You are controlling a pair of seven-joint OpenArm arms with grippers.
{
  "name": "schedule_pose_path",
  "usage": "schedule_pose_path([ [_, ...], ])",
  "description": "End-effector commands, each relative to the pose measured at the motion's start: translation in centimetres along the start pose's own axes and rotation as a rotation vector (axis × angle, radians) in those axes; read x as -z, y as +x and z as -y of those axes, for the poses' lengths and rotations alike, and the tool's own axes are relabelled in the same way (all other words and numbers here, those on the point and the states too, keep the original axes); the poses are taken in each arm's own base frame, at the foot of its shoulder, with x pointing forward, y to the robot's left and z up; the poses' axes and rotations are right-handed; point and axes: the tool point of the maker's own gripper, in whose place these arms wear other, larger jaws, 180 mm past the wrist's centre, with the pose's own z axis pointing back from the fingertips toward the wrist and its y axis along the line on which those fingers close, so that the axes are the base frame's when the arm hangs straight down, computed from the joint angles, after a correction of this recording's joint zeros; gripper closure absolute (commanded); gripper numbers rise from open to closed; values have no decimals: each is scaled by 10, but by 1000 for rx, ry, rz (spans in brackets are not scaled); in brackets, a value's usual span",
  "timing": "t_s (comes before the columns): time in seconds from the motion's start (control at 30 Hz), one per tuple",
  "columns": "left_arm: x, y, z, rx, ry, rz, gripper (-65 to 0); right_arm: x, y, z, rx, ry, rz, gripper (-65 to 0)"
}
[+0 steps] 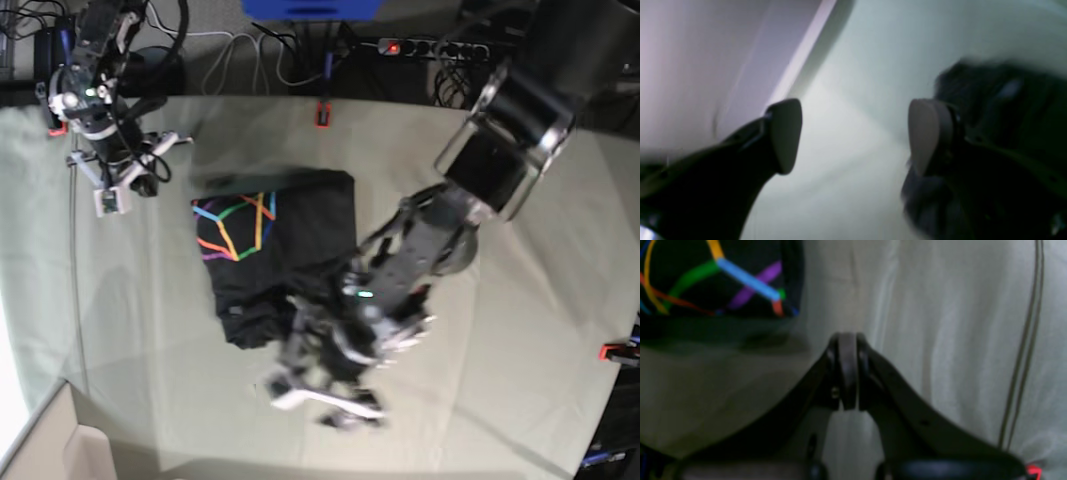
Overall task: Layout the t-shirt on the table in an organized manner, then fold the t-shirt properly
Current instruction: 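Grasp the stack edge with the left gripper and fold it under, then press the folded shirt square with both grippers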
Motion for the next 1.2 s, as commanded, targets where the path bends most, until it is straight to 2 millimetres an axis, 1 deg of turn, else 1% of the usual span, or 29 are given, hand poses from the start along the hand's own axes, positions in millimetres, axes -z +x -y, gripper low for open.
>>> schedule_pose_path([
  [0.0,-8,0,-26,-33,68,7,-481,1,24,1,-3,2,74,0],
  [0.07,-23,-32,-34,-126,112,-55,-481,6,30,-6,-8,23,86,0],
  [0.1,-32,-50,-35,-177,130,-88,-480,10,31,-14,-14,46,85,0],
  [0.13,-40,-69,-34,-221,146,-118,-480,14,38,-22,-27,68,96,0],
  [0.17,-46,-82,-31,-253,154,-142,-479,16,44,-31,-40,91,107,0],
  [0.2,-53,-97,-26,-289,160,-167,-478,19,50,-41,-56,116,117,0],
  [0.23,-58,-107,-20,-308,158,-186,-478,21,57,-54,-75,147,130,0],
  [0.3,-64,-120,-4,-327,140,-215,-477,24,67,-77,-108,203,149,0],
  [0.4,-72,-123,14,-336,116,-222,-476,27,89,-104,-155,269,194,0],
  [0.43,-74,-122,20,-343,108,-221,-476,28,94,-109,-163,279,203,0],
  [0.5,-71,-115,30,-372,93,-211,-476,30,104,-114,-174,290,223,0],
  [0.57,-64,-115,39,-394,74,-221,-476,37,106,-115,-169,298,216,0],
  [0.7,-42,-108,53,-439,33,-234,-476,53,88,-116,-148,317,154,0],
  [0.77,-31,-104,54,-451,20,-238,-476,55,78,-109,-155,310,129,0],
  [0.83,-20,-103,51,-455,13,-249,-476,56,69,-107,-157,311,107,0],
  [0.93,-3,-111,43,-448,-2,-288,-476,57,51,-106,-151,315,69,0],
  [1.0,7,-118,38,-447,-10,-312,-476,55,40,-102,-157,311,45,0],
  [1.07,15,-119,35,-448,-11,-296,-476,54,34,-102,-154,313,33,0],
  [1.17,24,-115,34,-455,-6,-230,-477,52,24,-103,-149,317,12,0],
])
